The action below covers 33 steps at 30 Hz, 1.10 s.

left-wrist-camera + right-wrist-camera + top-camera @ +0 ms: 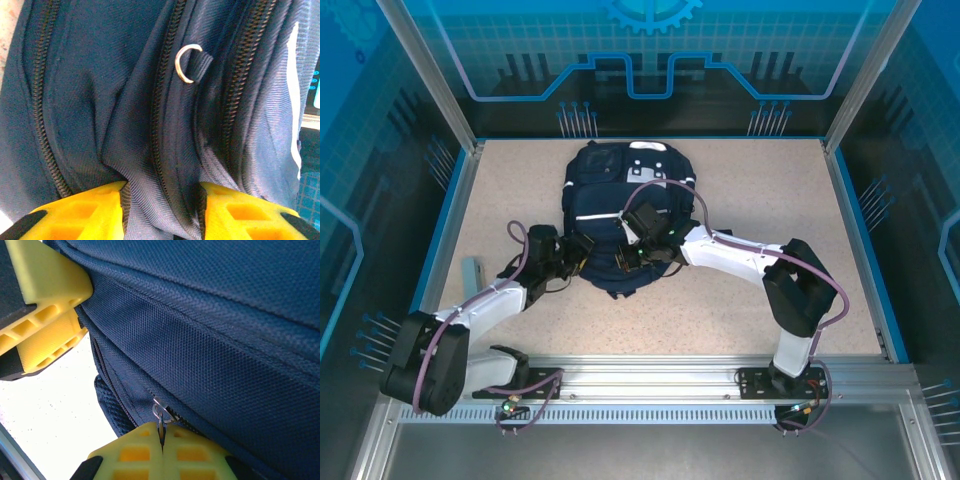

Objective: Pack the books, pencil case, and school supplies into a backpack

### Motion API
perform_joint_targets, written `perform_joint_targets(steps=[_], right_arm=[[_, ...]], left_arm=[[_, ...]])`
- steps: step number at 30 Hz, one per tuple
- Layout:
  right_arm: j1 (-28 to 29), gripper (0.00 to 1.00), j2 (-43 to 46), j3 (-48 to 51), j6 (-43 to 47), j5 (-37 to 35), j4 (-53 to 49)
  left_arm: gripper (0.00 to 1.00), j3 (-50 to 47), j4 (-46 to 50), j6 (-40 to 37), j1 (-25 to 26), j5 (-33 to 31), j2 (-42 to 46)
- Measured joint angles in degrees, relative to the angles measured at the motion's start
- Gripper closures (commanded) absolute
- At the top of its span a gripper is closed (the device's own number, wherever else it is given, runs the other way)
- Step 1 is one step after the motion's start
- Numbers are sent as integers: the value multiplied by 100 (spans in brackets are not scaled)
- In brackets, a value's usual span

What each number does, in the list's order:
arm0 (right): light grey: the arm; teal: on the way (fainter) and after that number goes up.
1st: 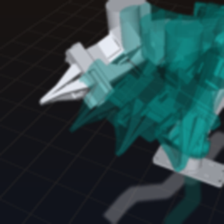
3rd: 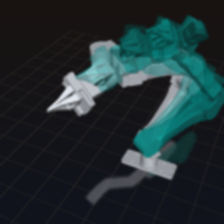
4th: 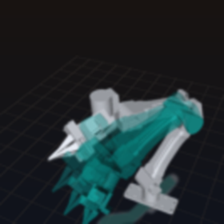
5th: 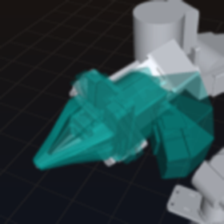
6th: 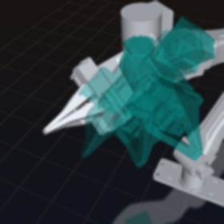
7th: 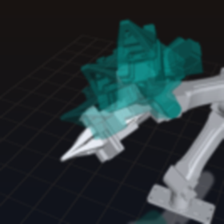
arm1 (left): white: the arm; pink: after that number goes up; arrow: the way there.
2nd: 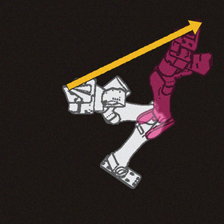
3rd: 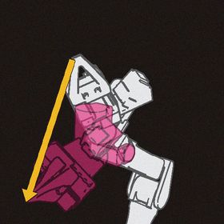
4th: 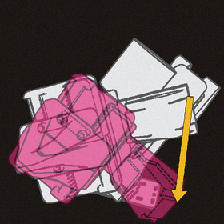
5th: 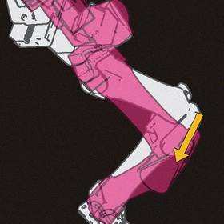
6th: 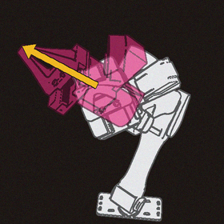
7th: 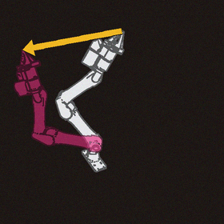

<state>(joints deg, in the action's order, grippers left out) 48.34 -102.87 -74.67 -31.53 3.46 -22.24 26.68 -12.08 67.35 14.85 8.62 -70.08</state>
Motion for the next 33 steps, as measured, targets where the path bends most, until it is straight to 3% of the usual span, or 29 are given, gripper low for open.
perform_joint_targets(steps=[7,15,22,28,33], right_arm=[[20,100,22,4,46,-295,-173],[22,100,586,483,378,-1480,-560],[-675,100,946,881,704,-1873,-734],[-944,100,957,881,984,-1449,-629],[-837,100,953,863,1189,-737,-459]], left_arm=[[88,94,-17,-96,9,-46,-55],[100,256,306,-446,46,-212,-55],[100,308,474,-667,33,-282,-55],[99,378,634,-841,-103,-236,-57],[72,529,1064,-1117,-479,-262,70]])
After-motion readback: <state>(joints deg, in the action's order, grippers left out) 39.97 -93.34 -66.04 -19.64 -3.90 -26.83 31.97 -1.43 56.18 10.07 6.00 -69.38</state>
